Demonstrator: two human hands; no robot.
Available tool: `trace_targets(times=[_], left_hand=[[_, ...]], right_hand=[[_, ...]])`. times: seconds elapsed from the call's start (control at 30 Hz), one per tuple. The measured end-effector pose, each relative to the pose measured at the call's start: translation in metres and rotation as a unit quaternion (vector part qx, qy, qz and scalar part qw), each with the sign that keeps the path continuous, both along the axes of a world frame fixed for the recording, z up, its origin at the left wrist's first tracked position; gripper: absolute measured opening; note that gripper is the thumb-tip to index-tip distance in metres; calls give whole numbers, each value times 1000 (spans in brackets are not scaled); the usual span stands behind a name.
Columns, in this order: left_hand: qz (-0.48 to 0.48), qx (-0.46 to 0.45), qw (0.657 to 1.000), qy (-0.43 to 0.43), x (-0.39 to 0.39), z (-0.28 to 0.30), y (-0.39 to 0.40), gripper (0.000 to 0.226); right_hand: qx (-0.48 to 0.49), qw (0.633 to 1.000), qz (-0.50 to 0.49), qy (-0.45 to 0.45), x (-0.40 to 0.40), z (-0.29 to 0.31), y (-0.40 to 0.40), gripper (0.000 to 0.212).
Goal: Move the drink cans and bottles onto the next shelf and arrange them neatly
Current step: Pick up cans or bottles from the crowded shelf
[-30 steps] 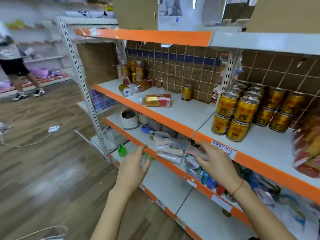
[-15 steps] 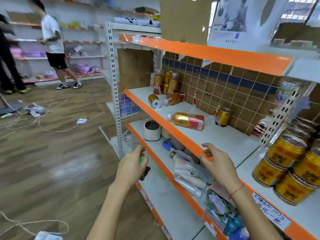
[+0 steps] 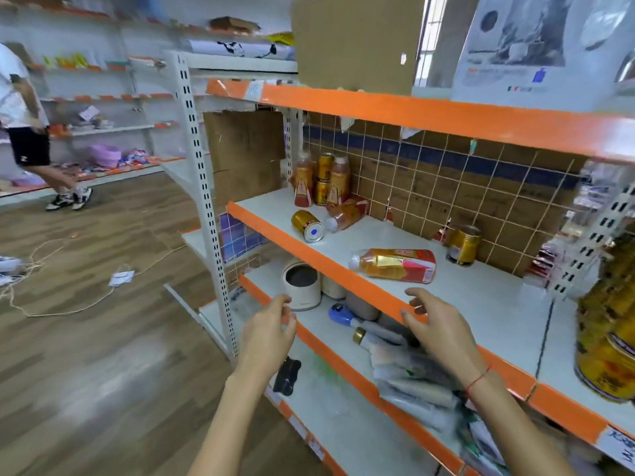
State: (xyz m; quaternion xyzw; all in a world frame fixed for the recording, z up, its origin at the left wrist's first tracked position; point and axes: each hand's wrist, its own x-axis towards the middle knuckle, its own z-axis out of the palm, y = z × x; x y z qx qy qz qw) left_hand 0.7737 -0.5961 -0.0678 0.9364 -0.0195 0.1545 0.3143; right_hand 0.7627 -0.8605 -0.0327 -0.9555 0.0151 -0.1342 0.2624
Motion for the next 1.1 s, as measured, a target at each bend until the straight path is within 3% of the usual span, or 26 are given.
trace_targets(times=[0.53, 0.73, 1.1], left_hand=[[-149, -1, 989, -3, 129, 12, 51, 33], [-150, -8, 989, -18, 172, 22, 58, 34], [-126, -13, 992, -19, 240, 36, 66, 38]], right_hand=[[-32, 996, -84, -8, 64, 1, 64, 31], [-6, 997, -59, -53, 116, 12, 71, 23], [-21, 998, -55, -23, 194, 24, 72, 35]])
